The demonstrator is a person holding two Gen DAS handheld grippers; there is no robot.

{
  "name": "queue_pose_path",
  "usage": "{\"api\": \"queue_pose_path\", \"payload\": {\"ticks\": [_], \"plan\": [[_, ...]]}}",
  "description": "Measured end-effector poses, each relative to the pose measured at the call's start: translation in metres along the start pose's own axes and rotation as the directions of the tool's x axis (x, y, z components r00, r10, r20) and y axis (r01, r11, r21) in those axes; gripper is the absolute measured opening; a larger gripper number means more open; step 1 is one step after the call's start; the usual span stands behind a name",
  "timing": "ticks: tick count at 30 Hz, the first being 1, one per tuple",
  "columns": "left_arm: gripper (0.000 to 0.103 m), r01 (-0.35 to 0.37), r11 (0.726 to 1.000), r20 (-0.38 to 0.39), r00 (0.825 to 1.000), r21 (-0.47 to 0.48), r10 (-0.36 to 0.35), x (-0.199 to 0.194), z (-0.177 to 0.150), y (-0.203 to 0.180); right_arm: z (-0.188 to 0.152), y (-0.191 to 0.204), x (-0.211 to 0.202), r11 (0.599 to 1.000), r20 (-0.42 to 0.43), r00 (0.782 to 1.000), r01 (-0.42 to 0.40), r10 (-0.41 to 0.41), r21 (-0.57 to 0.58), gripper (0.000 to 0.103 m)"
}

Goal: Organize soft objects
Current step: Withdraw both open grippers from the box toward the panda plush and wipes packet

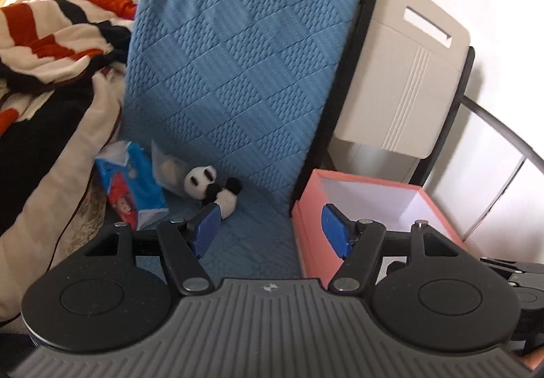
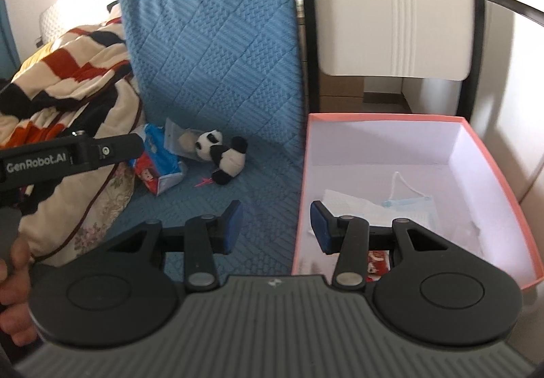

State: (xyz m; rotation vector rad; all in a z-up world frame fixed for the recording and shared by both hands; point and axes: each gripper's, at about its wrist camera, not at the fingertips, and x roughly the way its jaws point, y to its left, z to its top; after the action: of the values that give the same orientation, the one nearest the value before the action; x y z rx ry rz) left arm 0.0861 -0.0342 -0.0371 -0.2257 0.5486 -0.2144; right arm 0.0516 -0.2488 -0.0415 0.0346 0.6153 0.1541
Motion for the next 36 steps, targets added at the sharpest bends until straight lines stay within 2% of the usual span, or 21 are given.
{"api": "queue_pose_path", "payload": {"ticks": [11, 15, 20, 23, 26, 29, 32, 36], "plan": [[0.071, -0.029, 1.0, 0.0, 1.0, 0.005, 0.029, 0.005, -0.032, 0.028, -0.025, 0.027, 0.025, 0.997, -0.013, 0.999, -0.031, 0.03, -0.07, 0.047], [0.071, -0.046, 0.999, -0.038, 0.998, 0.018, 0.047, 0.006, -0.04, 0.036, -0.032, 0.029, 0.029, 0.997, -0.012, 0.998, -0.064, 0.064, -0.046, 0.047], [0.071, -0.043, 0.999, -0.041, 0.998, 0.013, 0.043, 0.0, -0.045, 0.044, -0.043, 0.035, 0.034, 0.997, -0.022, 0.997, -0.07, 0.069, -0.042, 0.047], [0.071, -0.054, 0.999, -0.041, 0.998, 0.009, 0.054, -0.001, -0.048, 0.047, -0.052, 0.038, 0.034, 0.995, 0.007, 0.997, -0.079, 0.08, -0.056, 0.047], [0.075, -0.062, 0.998, -0.034, 0.997, 0.011, 0.063, 0.0, -0.05, 0.051, -0.06, 0.038, 0.039, 0.996, 0.009, 0.997, -0.081, 0.081, -0.036, 0.047], [0.084, -0.065, 0.998, -0.021, 0.998, 0.022, 0.066, 0.003, -0.052, 0.055, -0.064, 0.04, 0.045, 0.996, 0.005, 0.997, -0.082, 0.082, -0.037, 0.047], [0.084, -0.096, 0.994, -0.028, 0.995, 0.049, 0.097, 0.014, -0.056, 0.063, -0.064, 0.043, 0.051, 0.992, 0.016, 0.993, -0.12, 0.121, -0.04, 0.047], [0.084, -0.141, 0.989, -0.051, 0.988, 0.051, 0.143, 0.036, -0.059, 0.08, -0.061, 0.053, 0.06, 0.988, 0.02, 0.991, -0.126, 0.129, -0.089, 0.047]]}}
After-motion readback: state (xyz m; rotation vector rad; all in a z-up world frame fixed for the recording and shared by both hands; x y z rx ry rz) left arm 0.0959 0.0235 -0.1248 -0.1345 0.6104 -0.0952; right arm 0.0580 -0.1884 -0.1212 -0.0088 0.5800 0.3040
